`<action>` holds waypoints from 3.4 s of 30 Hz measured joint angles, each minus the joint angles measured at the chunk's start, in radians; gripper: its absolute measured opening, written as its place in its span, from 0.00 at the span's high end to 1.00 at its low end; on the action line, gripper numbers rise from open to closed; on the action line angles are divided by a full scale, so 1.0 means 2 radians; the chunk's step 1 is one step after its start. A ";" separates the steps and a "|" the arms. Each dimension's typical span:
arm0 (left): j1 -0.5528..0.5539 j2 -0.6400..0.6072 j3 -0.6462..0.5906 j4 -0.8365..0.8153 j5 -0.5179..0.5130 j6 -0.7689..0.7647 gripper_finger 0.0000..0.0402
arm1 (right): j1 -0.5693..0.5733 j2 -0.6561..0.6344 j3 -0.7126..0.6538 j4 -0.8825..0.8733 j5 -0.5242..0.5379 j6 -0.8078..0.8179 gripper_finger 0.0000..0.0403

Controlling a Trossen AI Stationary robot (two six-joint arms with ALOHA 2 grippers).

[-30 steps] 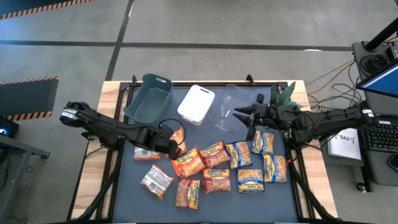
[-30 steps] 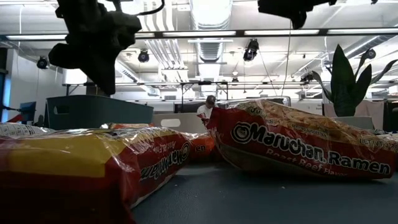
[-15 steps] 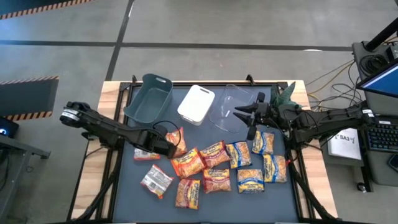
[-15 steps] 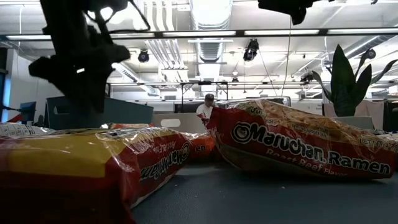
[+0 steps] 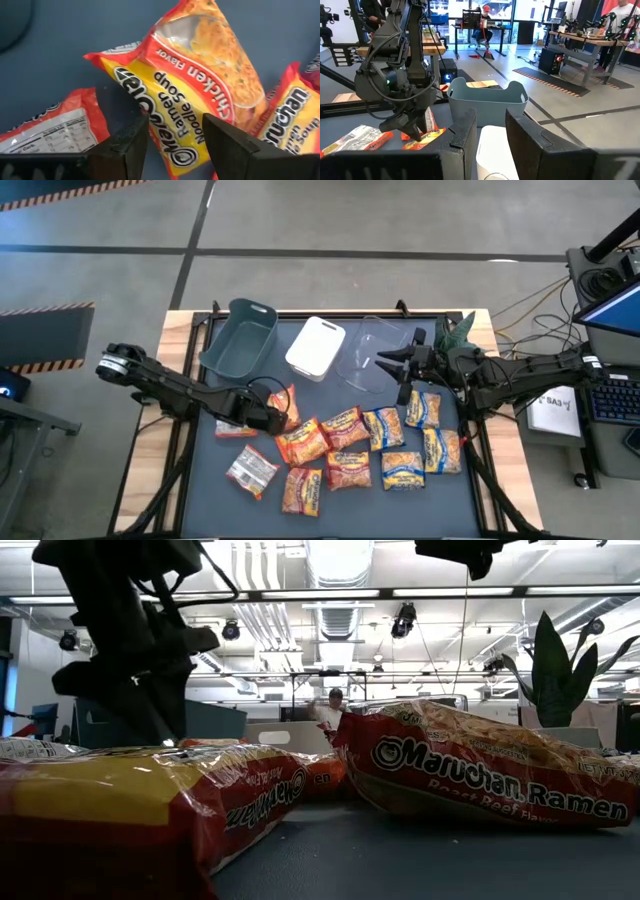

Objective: Sort Maruchan noodles
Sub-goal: Put the orange noodle pack into the blue bin

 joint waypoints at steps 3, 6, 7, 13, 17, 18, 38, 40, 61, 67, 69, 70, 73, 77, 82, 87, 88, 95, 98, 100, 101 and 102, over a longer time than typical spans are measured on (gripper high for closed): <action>0.000 0.000 -0.006 0.001 -0.009 -0.001 0.58 | 0.000 0.000 0.000 0.000 0.000 0.000 0.76; 0.000 0.000 -0.013 0.004 -0.010 -0.007 0.58 | 0.000 0.000 0.000 0.000 0.000 0.000 0.76; 0.000 0.000 -0.016 0.006 -0.011 -0.008 0.58 | 0.000 0.000 0.000 0.000 0.000 0.000 0.76; 0.000 0.000 -0.029 0.051 -0.026 -0.008 0.58 | 0.000 0.000 0.000 0.000 0.000 0.000 0.76; 0.000 0.000 -0.044 0.080 -0.029 -0.008 0.61 | 0.000 0.000 0.000 0.000 0.000 0.000 0.76; 0.000 0.000 -0.048 0.089 -0.030 -0.008 0.62 | 0.000 0.000 0.000 0.000 0.000 0.000 0.76; -0.003 0.001 -0.055 0.108 -0.045 -0.008 0.99 | 0.000 0.000 0.000 0.000 0.000 -0.003 0.76; -0.005 0.001 -0.055 0.109 -0.045 -0.007 0.99 | 0.000 0.000 0.000 0.000 0.000 -0.003 0.76; -0.052 0.000 0.091 -0.009 -0.090 0.387 1.00 | 0.000 0.000 0.000 0.000 0.000 -0.004 0.76; -0.054 0.000 0.103 -0.026 -0.090 0.416 1.00 | 0.000 0.000 0.000 0.000 0.000 -0.005 0.76; -0.057 0.000 0.102 -0.026 -0.090 0.419 1.00 | 0.000 0.000 0.000 0.000 0.000 -0.005 0.76; -0.057 0.000 0.102 -0.026 -0.090 0.419 1.00 | 0.000 0.000 0.000 0.000 0.000 -0.005 0.76; -0.057 0.000 0.109 -0.034 -0.095 0.424 1.00 | 0.000 0.000 0.000 0.000 0.000 -0.005 0.76; -0.056 -0.003 0.143 -0.052 -0.106 0.450 1.00 | 0.000 0.000 0.000 0.000 0.000 -0.005 0.76; -0.056 -0.003 0.203 -0.100 -0.112 0.486 1.00 | 0.000 0.000 0.000 0.000 0.000 -0.005 0.76; -0.055 -0.003 0.265 -0.169 -0.131 0.507 1.00 | 0.000 0.000 0.000 0.000 0.000 -0.004 0.76; -0.053 -0.003 0.275 -0.181 -0.132 0.510 1.00 | 0.000 0.000 0.000 0.000 0.000 -0.004 0.76; -0.022 -0.003 0.318 -0.263 -0.145 0.516 1.00 | 0.000 0.000 0.000 0.000 0.000 -0.004 0.76; 0.004 -0.003 0.328 -0.295 -0.145 0.528 1.00 | 0.000 0.000 0.000 0.000 0.000 -0.003 0.76; 0.024 -0.003 0.332 -0.310 -0.145 0.544 1.00 | 0.000 0.000 0.000 0.000 0.000 -0.003 0.76; 0.034 -0.003 0.333 -0.318 -0.146 0.553 1.00 | 0.000 0.000 0.000 0.000 0.000 -0.003 0.76; 0.044 -0.003 0.334 -0.327 -0.145 0.562 1.00 | 0.000 0.000 0.000 0.000 0.000 -0.003 0.76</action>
